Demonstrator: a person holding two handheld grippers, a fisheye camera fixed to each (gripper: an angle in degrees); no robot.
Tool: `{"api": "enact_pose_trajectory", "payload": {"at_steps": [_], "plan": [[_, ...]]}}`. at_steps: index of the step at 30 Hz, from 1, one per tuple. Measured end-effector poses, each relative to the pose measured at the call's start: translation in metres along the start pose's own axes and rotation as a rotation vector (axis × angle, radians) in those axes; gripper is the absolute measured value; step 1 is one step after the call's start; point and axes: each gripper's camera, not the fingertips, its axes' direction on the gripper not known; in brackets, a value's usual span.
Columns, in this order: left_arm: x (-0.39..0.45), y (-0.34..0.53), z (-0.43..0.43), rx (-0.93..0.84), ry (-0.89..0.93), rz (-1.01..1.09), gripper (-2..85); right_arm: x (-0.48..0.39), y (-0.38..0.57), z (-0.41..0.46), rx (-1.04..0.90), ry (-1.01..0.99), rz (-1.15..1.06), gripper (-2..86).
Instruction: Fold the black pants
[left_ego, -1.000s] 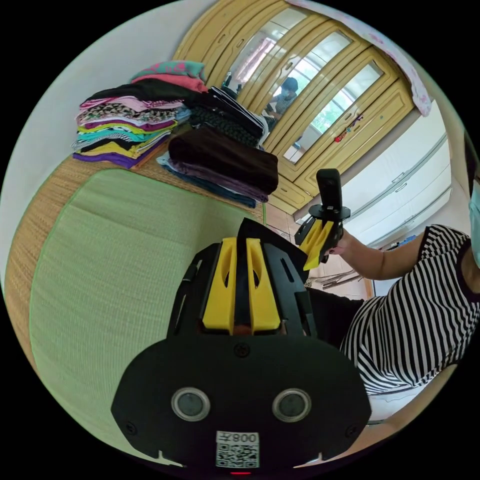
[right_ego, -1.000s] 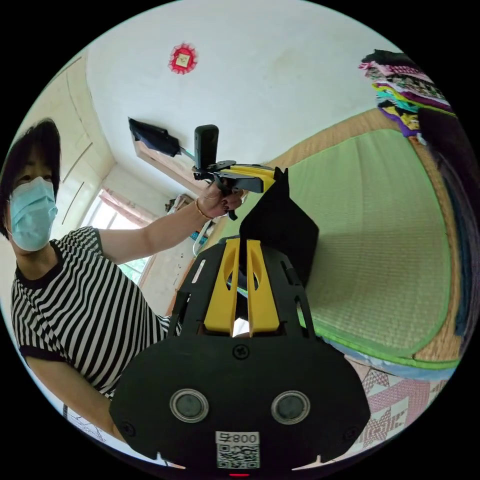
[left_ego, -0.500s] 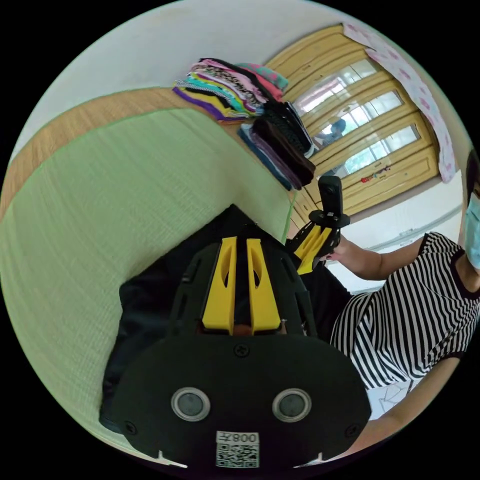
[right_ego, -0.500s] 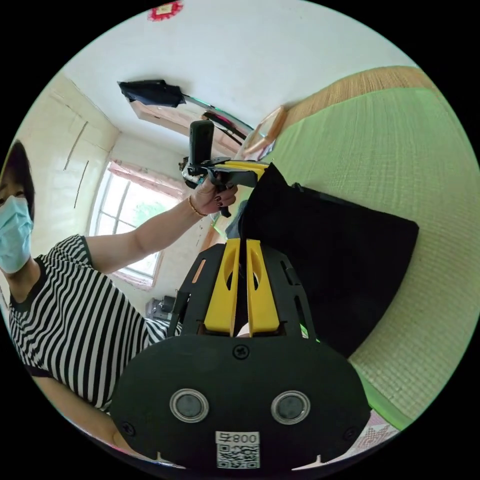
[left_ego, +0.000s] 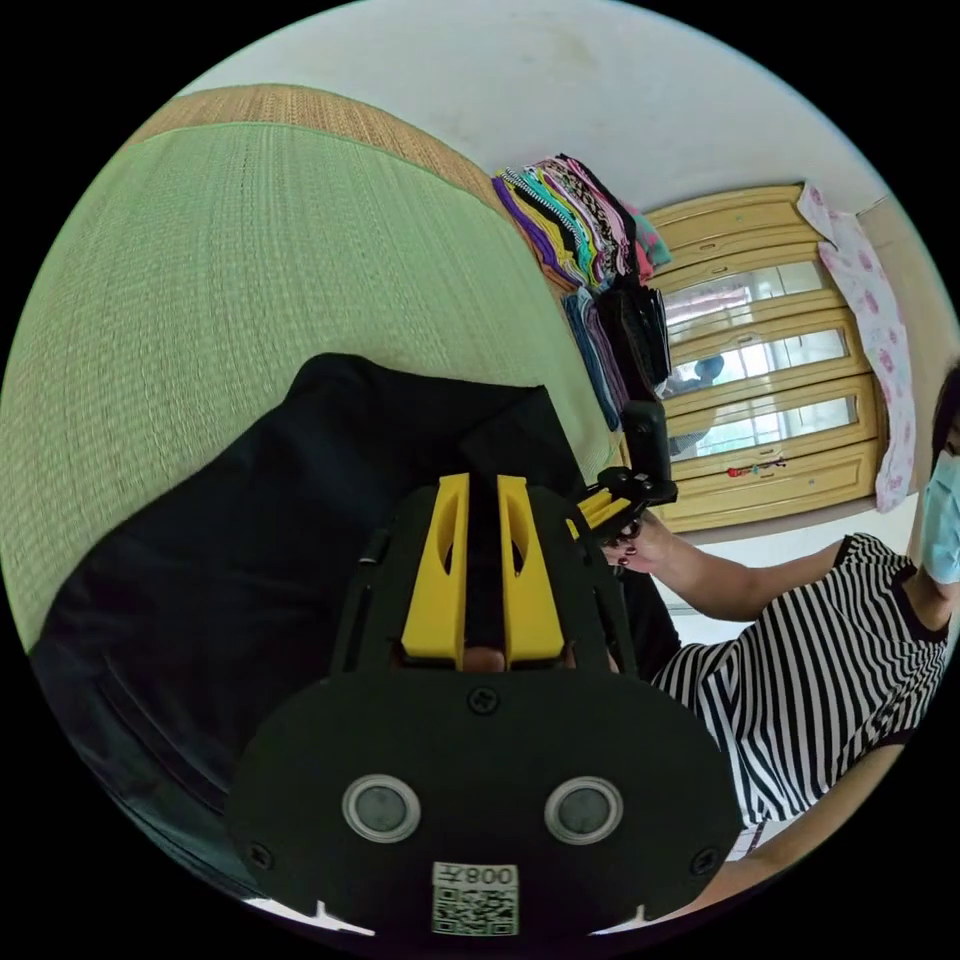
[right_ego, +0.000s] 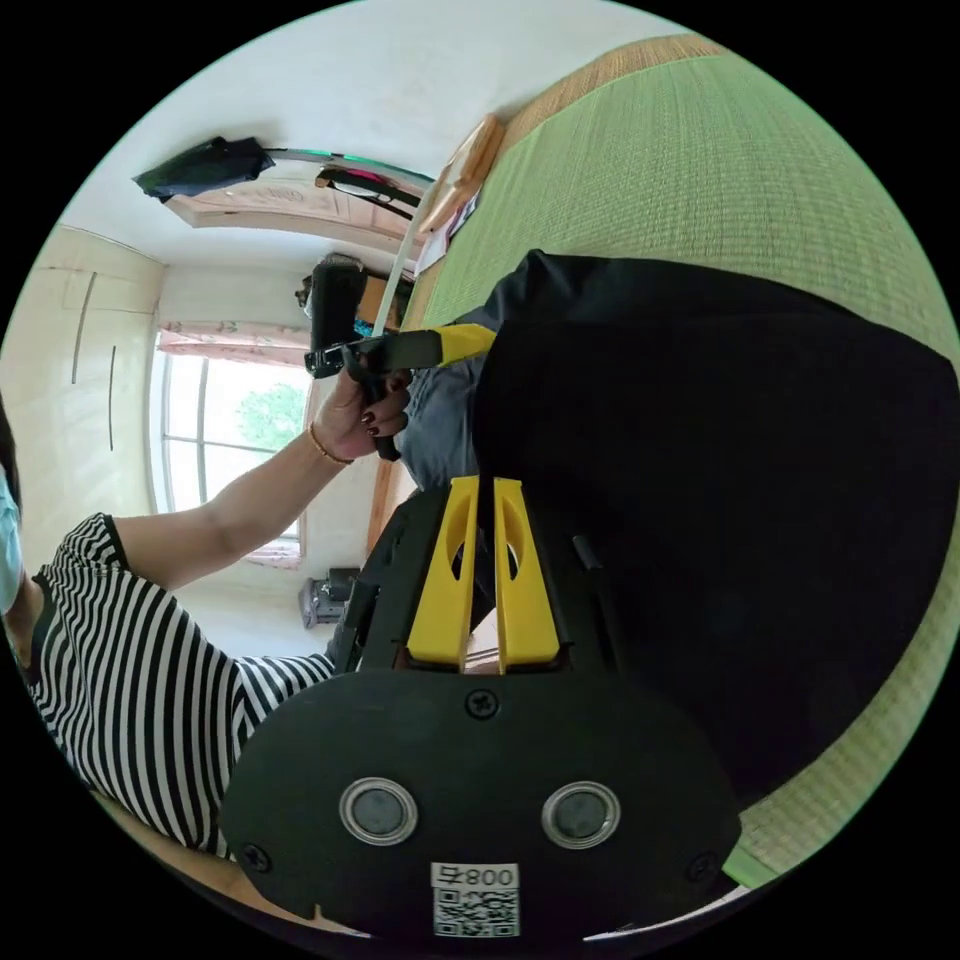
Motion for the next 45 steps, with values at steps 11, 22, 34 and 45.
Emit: {"api": "enact_pose_trajectory", "payload": {"at_steps": [11, 22, 34, 45], "plan": [[-0.029, 0.038, 0.009, -0.052, -0.131, -0.060, 3.8, -0.079, -0.052, 0.014, -0.073, 0.007, -0.093, 6.7], [-0.013, 0.066, 0.015, -0.050, -0.159, 0.034, 3.0, -0.150, -0.118, 0.014, -0.075, 0.105, -0.188, 2.1], [-0.004, 0.090, 0.043, -0.085, -0.181, 0.064, 6.7, -0.168, -0.166, 0.050, -0.107, 0.378, -0.171, 0.1], [0.043, 0.093, 0.069, -0.115, -0.425, 0.221, 1.9, -0.177, -0.155, 0.045, -0.075, 0.367, -0.159, 0.0]]}}
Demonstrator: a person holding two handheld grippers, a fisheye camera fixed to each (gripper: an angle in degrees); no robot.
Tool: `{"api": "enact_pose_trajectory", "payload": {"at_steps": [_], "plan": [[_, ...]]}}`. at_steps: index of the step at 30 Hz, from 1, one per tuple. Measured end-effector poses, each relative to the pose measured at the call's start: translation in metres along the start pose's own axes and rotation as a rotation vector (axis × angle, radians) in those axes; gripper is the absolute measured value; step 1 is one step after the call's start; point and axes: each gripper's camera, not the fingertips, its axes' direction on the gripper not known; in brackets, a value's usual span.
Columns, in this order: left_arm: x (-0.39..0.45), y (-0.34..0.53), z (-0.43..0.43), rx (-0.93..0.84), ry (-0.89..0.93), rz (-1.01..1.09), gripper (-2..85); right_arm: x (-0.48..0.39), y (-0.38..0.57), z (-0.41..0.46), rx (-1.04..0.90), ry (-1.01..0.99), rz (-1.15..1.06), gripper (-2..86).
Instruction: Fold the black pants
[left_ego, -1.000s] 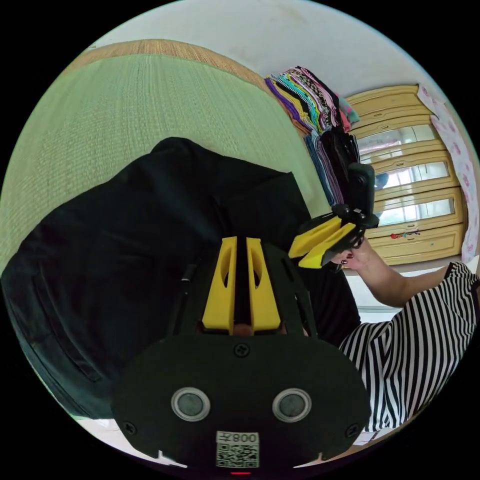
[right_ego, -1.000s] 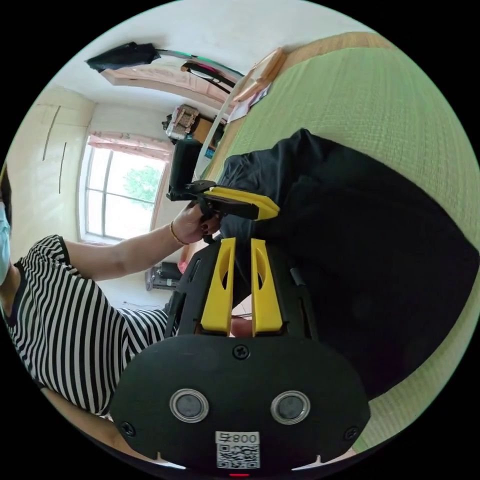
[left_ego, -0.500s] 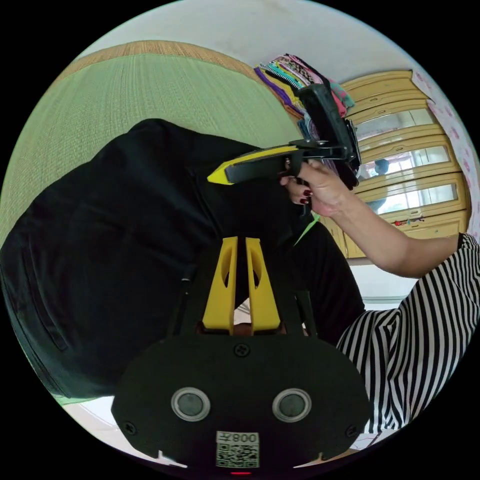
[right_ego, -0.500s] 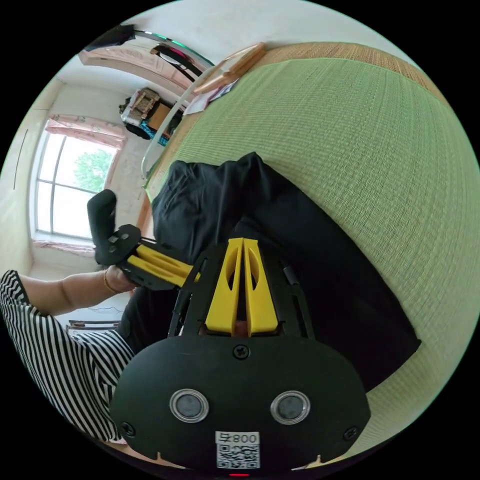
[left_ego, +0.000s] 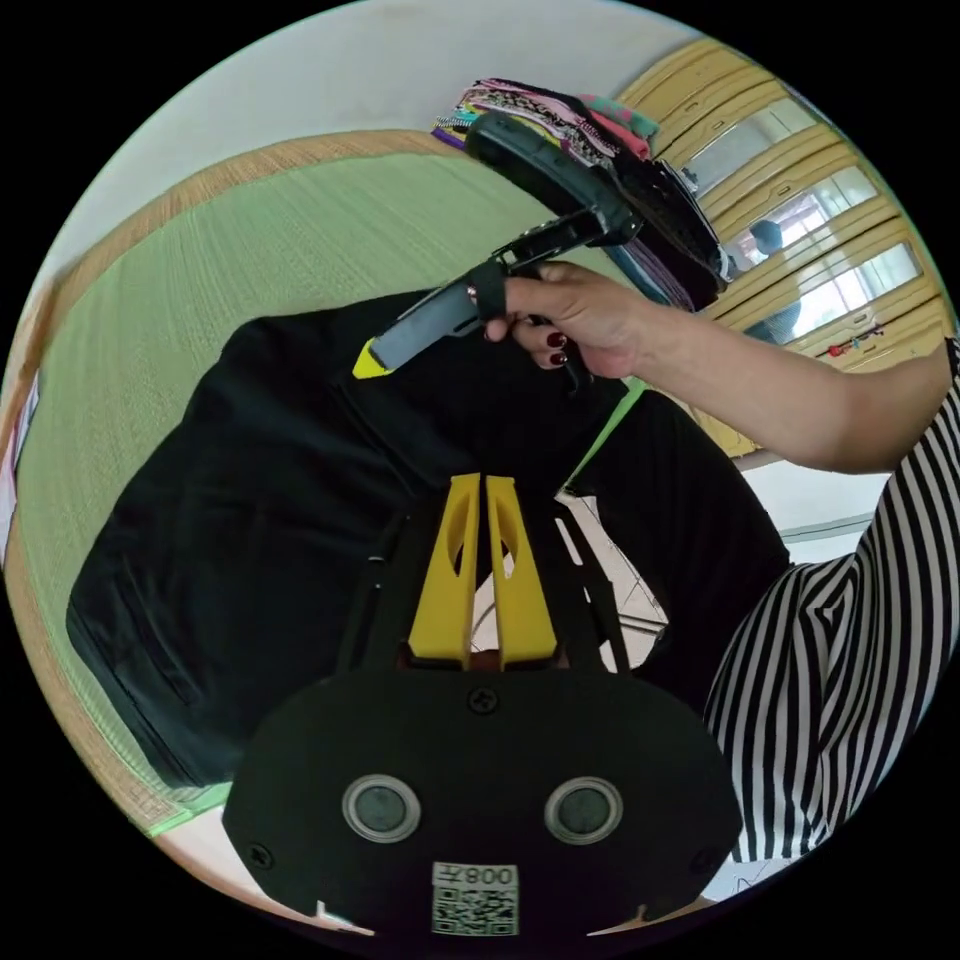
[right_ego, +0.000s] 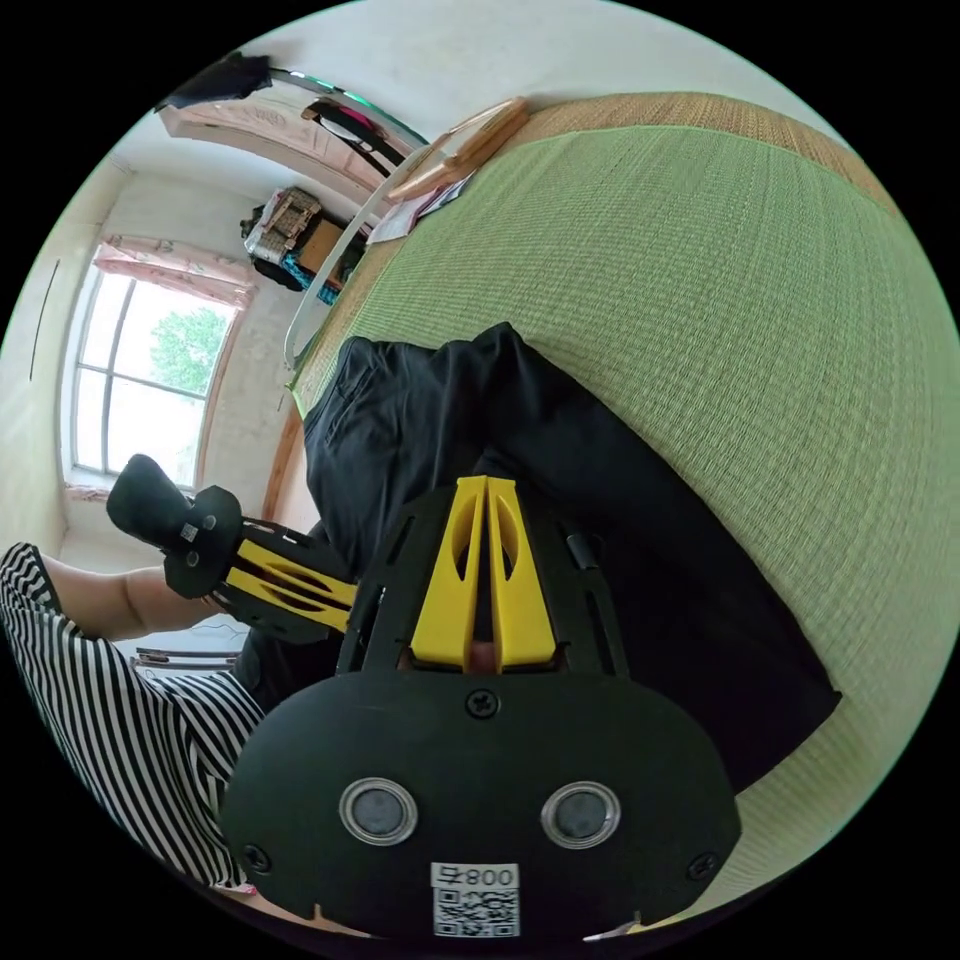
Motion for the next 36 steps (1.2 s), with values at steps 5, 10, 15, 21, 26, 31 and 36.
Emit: {"api": "enact_pose_trajectory", "payload": {"at_steps": [5, 10, 15, 21, 26, 31, 36], "plan": [[0.006, 0.000, 0.019, -0.051, 0.021, -0.059, 2.0, 0.011, 0.007, 0.003, 0.006, -0.022, 0.042, 0.1], [0.021, -0.005, 0.019, -0.018, 0.007, -0.050, 2.6, 0.007, 0.025, -0.005, 0.039, 0.002, 0.015, 0.1], [0.027, -0.008, 0.031, -0.045, 0.006, -0.114, 1.8, 0.008, 0.068, -0.021, 0.080, -0.020, -0.001, 0.1], [0.044, -0.013, 0.044, -0.064, -0.042, -0.156, 0.5, 0.013, 0.138, -0.004, 0.003, -0.057, 0.008, 0.0], [0.073, -0.027, 0.047, -0.014, -0.041, -0.109, 0.2, 0.034, 0.167, 0.025, -0.040, -0.036, 0.051, 0.0], [0.085, -0.036, 0.067, -0.070, 0.003, -0.134, 0.4, 0.059, 0.193, 0.017, -0.031, -0.048, 0.092, 0.0], [0.106, -0.040, 0.071, -0.078, -0.017, -0.105, 0.4, 0.103, 0.261, -0.024, 0.096, 0.009, 0.221, 0.0]]}}
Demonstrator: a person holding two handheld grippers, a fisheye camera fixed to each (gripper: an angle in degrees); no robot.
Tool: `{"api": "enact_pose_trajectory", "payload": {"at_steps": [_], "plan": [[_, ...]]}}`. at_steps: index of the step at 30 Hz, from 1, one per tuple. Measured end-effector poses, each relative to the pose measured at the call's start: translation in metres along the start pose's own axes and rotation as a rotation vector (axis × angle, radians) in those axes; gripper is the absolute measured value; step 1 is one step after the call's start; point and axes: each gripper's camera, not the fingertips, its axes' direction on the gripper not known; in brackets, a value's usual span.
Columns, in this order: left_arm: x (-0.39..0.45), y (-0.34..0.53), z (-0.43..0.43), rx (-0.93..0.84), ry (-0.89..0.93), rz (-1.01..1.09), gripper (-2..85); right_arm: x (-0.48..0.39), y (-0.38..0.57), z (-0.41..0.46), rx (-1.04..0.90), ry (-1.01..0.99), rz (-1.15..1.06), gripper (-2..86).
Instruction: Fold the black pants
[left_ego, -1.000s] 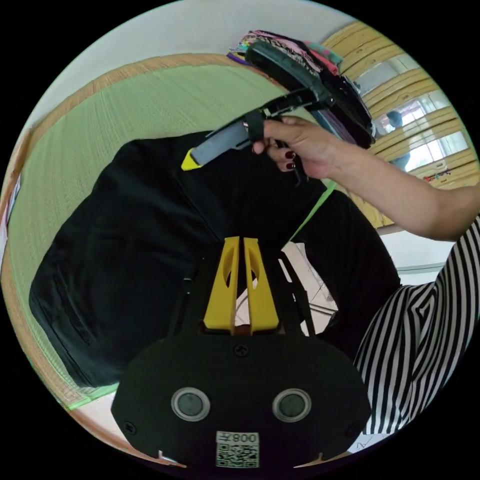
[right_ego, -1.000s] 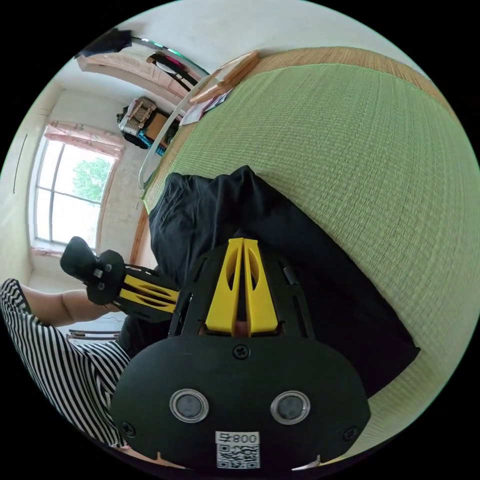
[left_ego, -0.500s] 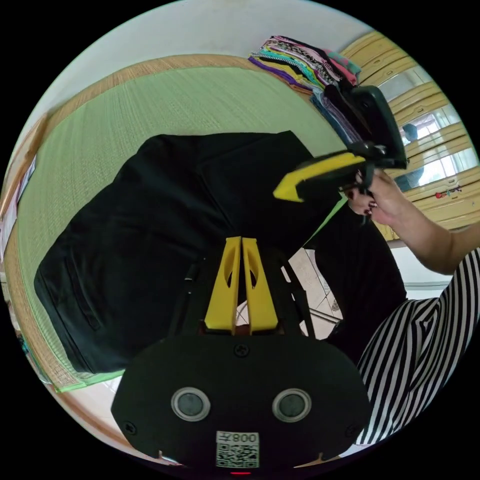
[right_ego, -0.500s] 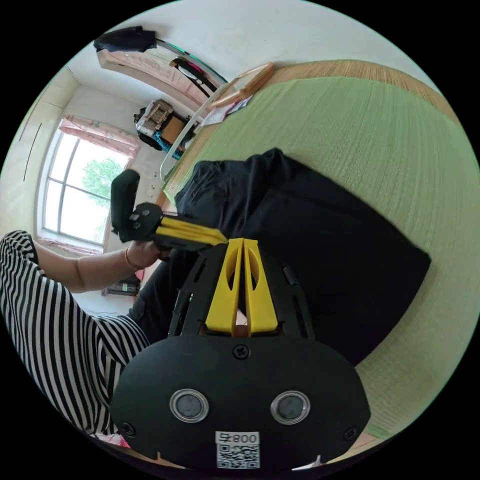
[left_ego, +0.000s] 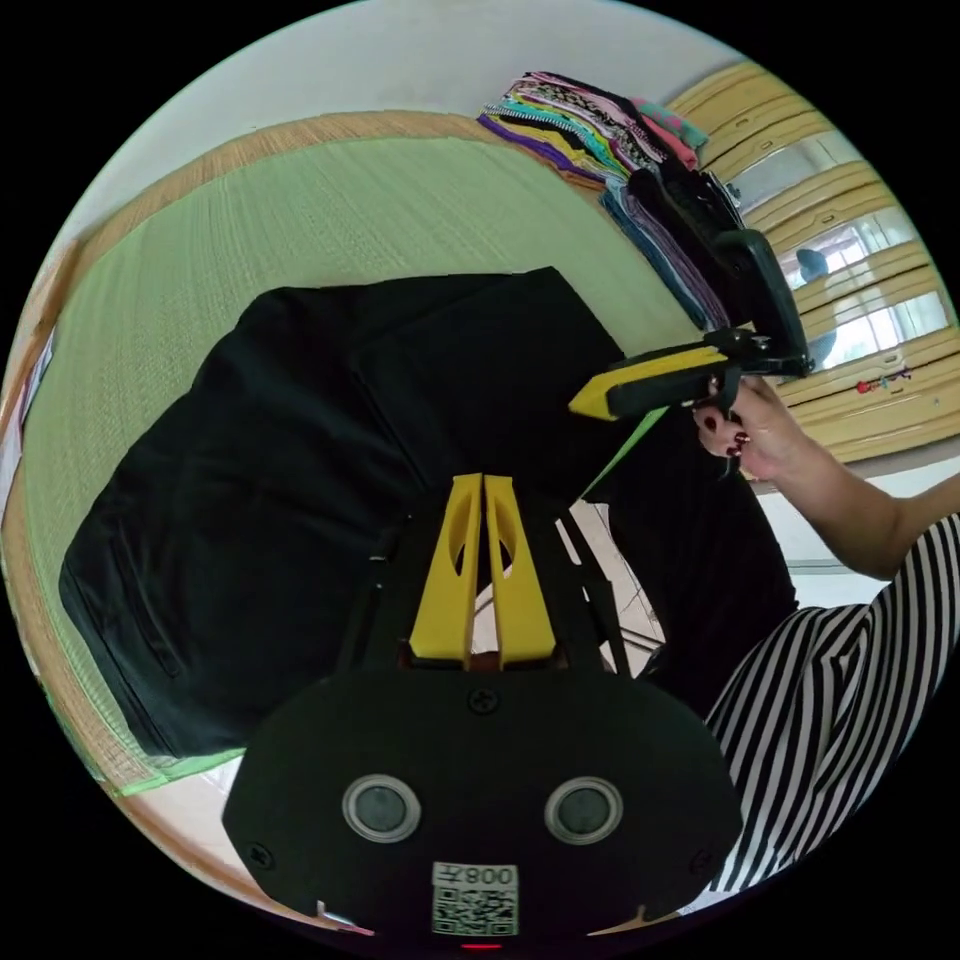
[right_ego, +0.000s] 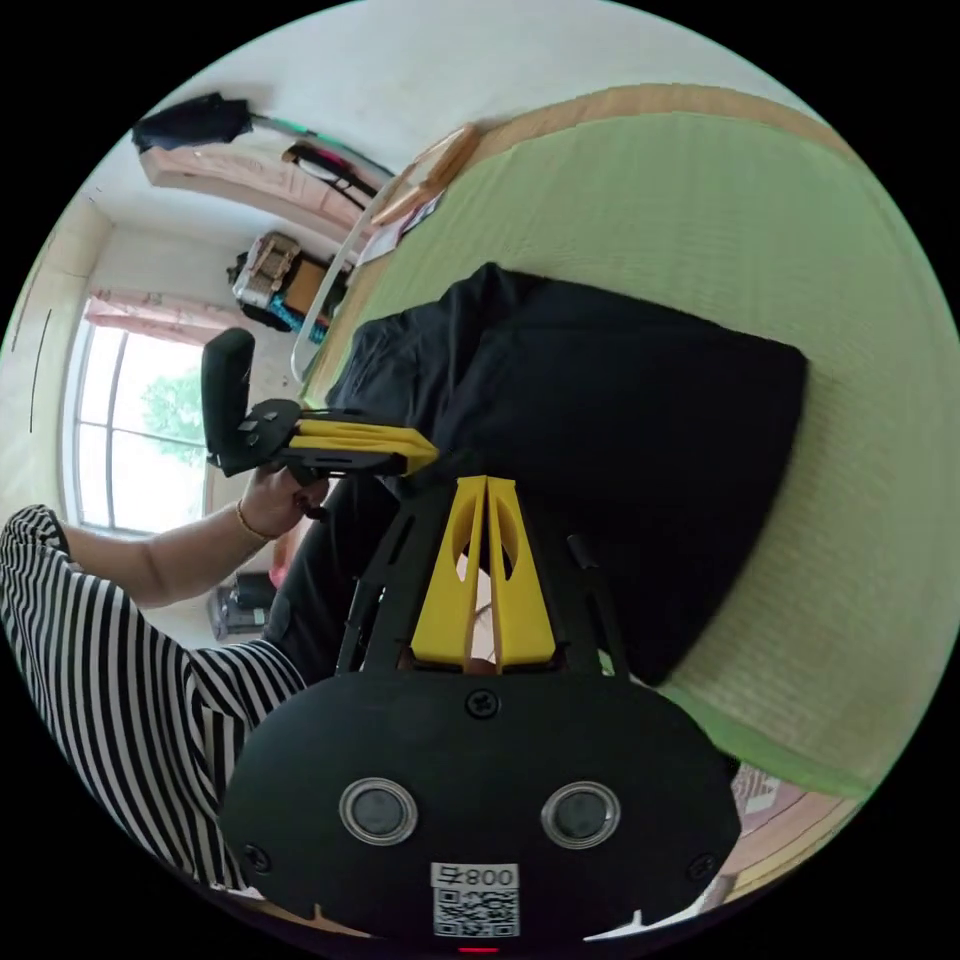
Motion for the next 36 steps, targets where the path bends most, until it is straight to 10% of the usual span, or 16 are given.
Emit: {"api": "enact_pose_trajectory", "payload": {"at_steps": [13, 26, 36], "plan": [[0.095, -0.031, 0.024, 0.053, 0.170, 0.183, 6.2, 0.157, 0.125, -0.050, 0.204, -0.125, 0.349, 0.1], [0.201, -0.057, 0.081, -0.056, -0.170, 0.403, 5.5, 0.257, 0.185, -0.046, 0.212, -0.294, 0.421, 1.6], [0.204, -0.038, 0.064, 0.036, -0.087, 0.345, 2.6, 0.308, 0.189, -0.078, 0.330, -0.373, 0.411, 6.2]]}}
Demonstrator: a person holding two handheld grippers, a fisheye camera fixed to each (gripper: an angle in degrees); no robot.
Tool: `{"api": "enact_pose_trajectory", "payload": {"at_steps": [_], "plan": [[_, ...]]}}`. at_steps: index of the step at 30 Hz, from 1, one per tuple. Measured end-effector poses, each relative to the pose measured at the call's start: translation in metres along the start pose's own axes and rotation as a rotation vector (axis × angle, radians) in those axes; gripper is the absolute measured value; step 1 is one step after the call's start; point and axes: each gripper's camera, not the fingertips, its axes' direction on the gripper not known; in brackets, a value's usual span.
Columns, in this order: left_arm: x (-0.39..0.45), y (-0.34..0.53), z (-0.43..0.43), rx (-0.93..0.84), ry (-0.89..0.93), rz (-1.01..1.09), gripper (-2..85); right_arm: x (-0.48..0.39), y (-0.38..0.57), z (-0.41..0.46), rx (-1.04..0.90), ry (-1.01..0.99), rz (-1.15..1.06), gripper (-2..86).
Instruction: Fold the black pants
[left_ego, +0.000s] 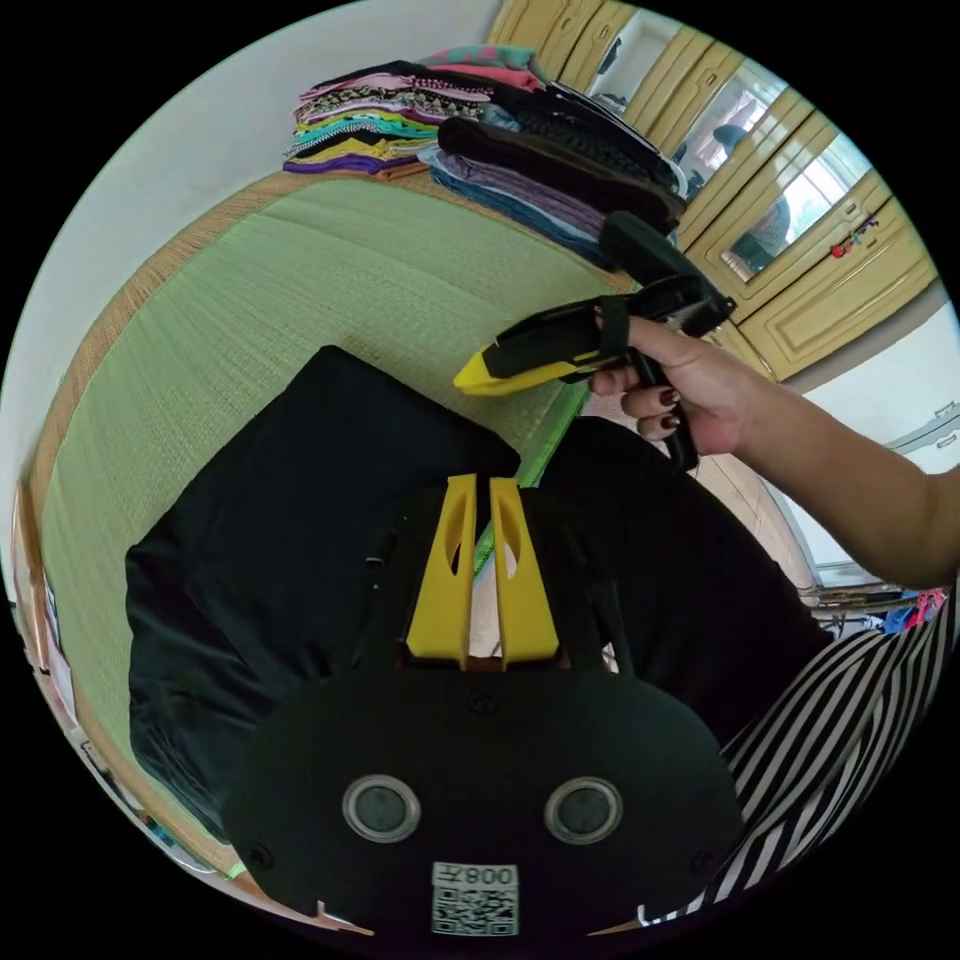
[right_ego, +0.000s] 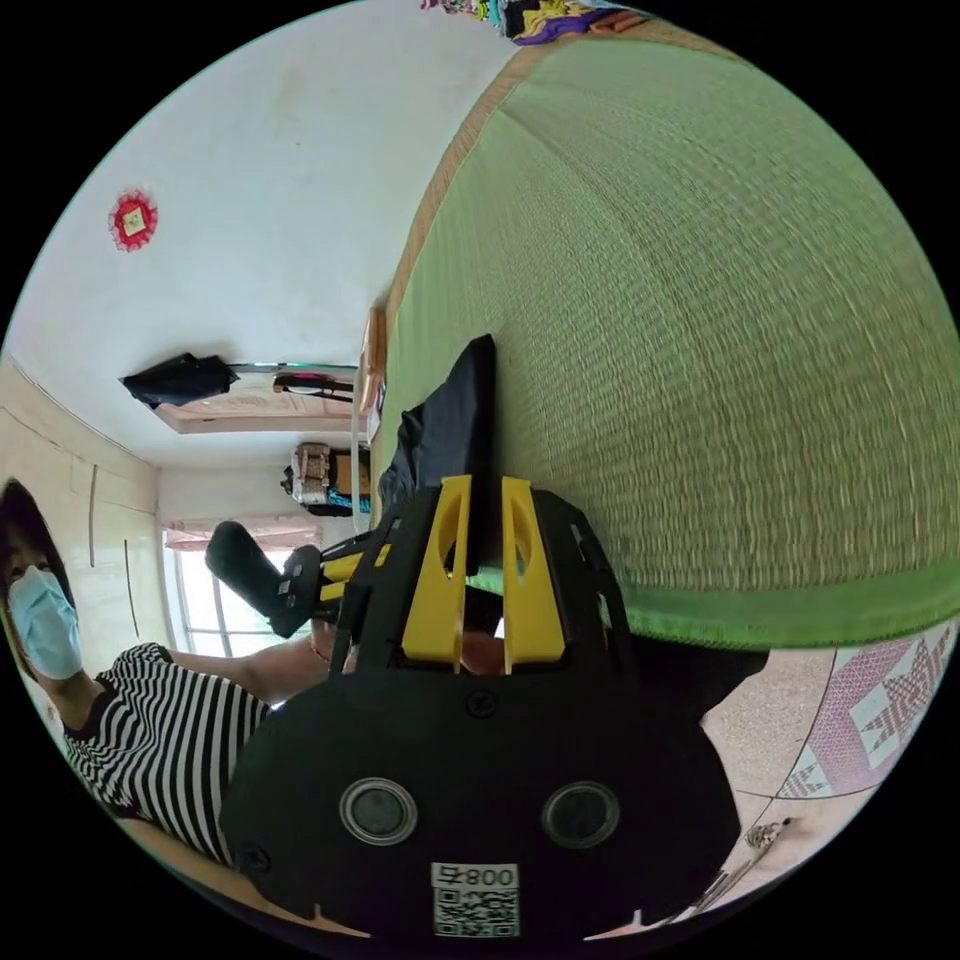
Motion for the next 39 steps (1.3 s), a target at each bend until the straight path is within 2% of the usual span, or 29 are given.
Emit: {"api": "enact_pose_trajectory", "payload": {"at_steps": [13, 22, 30, 39], "plan": [[0.013, 0.042, -0.009, 0.060, 0.047, 0.067, 2.2, -0.004, -0.065, -0.003, -0.088, 0.102, 0.007, 6.0], [-0.002, 0.074, -0.021, 0.163, 0.145, 0.084, 2.4, -0.039, -0.057, -0.060, 0.018, 0.134, 0.011, 2.7], [-0.033, 0.129, -0.044, 0.280, 0.222, 0.062, 2.3, -0.121, -0.040, -0.107, 0.145, 0.169, -0.023, 2.4], [-0.106, 0.236, -0.080, 0.441, 0.291, -0.085, 2.2, -0.251, -0.042, -0.091, 0.170, 0.133, -0.109, 2.2]]}}
